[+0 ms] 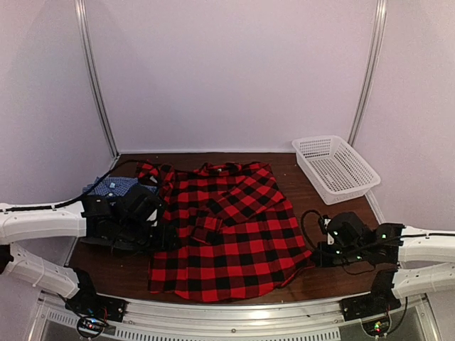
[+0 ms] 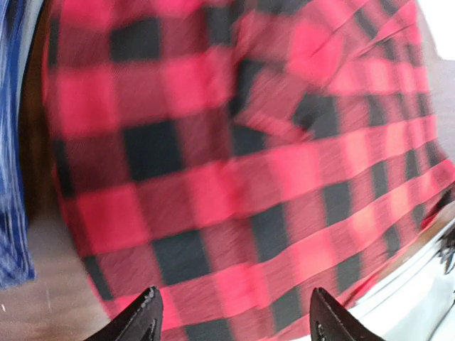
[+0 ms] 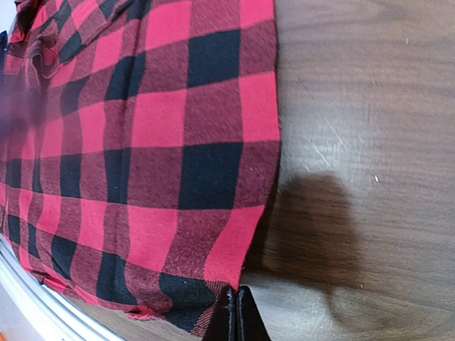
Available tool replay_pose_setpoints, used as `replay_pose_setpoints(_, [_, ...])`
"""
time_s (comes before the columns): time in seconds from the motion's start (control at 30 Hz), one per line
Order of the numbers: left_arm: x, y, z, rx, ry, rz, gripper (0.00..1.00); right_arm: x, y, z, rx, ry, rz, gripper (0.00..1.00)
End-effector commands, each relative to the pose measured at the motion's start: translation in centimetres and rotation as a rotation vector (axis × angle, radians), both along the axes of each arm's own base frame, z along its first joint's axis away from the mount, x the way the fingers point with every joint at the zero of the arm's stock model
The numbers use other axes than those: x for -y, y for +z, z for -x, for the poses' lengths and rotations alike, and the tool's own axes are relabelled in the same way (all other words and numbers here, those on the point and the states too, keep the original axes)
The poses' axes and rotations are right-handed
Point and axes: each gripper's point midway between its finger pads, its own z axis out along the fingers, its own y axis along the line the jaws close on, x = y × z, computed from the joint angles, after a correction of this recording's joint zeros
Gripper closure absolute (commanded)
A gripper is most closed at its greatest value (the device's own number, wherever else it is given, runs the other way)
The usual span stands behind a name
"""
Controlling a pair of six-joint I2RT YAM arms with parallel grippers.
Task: Fold and stack the long sleeve shirts
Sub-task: Pick up the flattened shirt from the center of the board.
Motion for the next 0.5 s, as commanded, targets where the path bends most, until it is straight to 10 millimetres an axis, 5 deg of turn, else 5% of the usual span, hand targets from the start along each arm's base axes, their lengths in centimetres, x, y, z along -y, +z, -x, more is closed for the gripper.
replay_pose_setpoints(0.0, [3.4, 4.1, -3.7, 0.134, -0.029, 0.041, 0.28, -0.8, 2.3, -1.6, 0.073, 0.004, 0.007, 1.0])
replay_pose_setpoints(0.23, [8.8, 3.9, -8.4, 0.167, -0.03, 0.039, 0.28, -1.3, 2.9, -2.3, 0.081, 0.048, 0.078, 1.0])
replay_pose_setpoints(0.47, [8.8, -0.6, -11.0, 0.084, 0.023, -0.044, 0.33, -1.4, 3.0, -1.6, 0.087, 0.07, 0.02, 1.0])
